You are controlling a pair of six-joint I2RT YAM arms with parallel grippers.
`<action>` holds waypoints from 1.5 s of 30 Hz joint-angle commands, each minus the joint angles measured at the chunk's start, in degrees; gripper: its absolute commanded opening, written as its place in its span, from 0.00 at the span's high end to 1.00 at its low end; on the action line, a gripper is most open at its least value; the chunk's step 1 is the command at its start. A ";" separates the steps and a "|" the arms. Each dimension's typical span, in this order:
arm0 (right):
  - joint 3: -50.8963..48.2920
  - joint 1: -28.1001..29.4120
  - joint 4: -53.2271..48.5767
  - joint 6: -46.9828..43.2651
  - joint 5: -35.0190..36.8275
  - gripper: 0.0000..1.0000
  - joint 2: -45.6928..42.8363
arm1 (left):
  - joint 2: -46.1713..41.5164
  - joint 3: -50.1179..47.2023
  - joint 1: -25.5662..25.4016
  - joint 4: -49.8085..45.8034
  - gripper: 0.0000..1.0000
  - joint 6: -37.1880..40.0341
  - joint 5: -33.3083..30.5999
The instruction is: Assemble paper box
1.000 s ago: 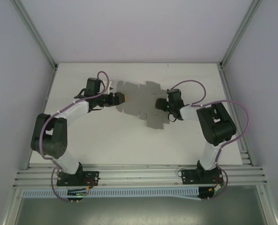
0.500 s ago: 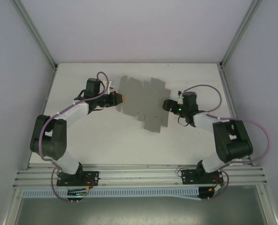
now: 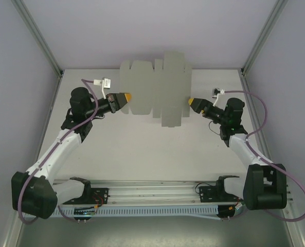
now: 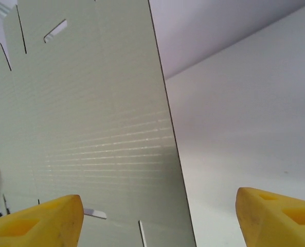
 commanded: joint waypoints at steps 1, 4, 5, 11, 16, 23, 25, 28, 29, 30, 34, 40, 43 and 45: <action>1.37 -0.12 8.22 6.44 -5.76 0.24 -1.52 | -3.41 -1.53 -0.20 6.36 1.00 -4.37 3.45; 2.76 0.35 10.25 8.30 -7.77 0.31 -0.81 | -5.71 -2.46 -0.21 7.79 1.00 -5.51 4.18; 3.21 0.78 11.37 8.96 -8.72 0.32 -0.34 | -6.26 -2.72 -0.20 8.29 1.00 -5.77 4.39; 5.22 2.73 15.76 12.08 -10.16 0.59 1.51 | -8.11 -3.37 -0.18 7.62 1.00 -4.84 3.74; 6.80 3.05 7.56 7.16 -8.66 0.79 -0.58 | -8.69 -3.17 -0.20 4.16 1.00 -2.69 1.28; 11.10 5.66 -19.24 -12.01 6.55 0.98 -6.50 | -9.13 -3.57 -0.18 -0.14 1.00 -0.39 -3.41; 13.75 9.15 -27.66 -19.82 13.15 1.00 -7.62 | -8.69 -3.42 -0.20 -3.20 1.00 0.97 -6.73; 19.17 15.73 -39.33 -29.37 26.44 1.00 -6.79 | -6.63 -4.15 -0.20 -3.69 1.00 1.11 -9.08; 21.04 17.41 -42.22 -31.26 30.05 1.00 -5.85 | -5.54 -4.33 -0.18 -3.02 1.00 0.88 -8.55; 22.47 18.61 -43.88 -32.04 33.00 1.00 -4.99 | -4.57 -4.43 -0.34 -2.62 1.00 0.72 -8.37; 27.01 23.13 -46.84 -35.06 38.11 1.00 -0.98 | -1.09 -4.43 -0.55 -2.03 1.00 0.76 -9.45; 34.61 33.14 -50.38 -40.08 46.64 1.00 5.98 | 4.50 -3.16 -2.65 -1.30 1.00 1.34 -11.10; 36.43 35.62 -49.81 -41.77 46.64 1.00 8.52 | 7.23 -3.11 -3.66 -0.01 1.00 0.73 -11.39; 37.95 36.66 -50.58 -43.76 48.90 1.00 10.44 | 8.74 -3.67 -3.86 0.61 1.00 -0.33 -11.06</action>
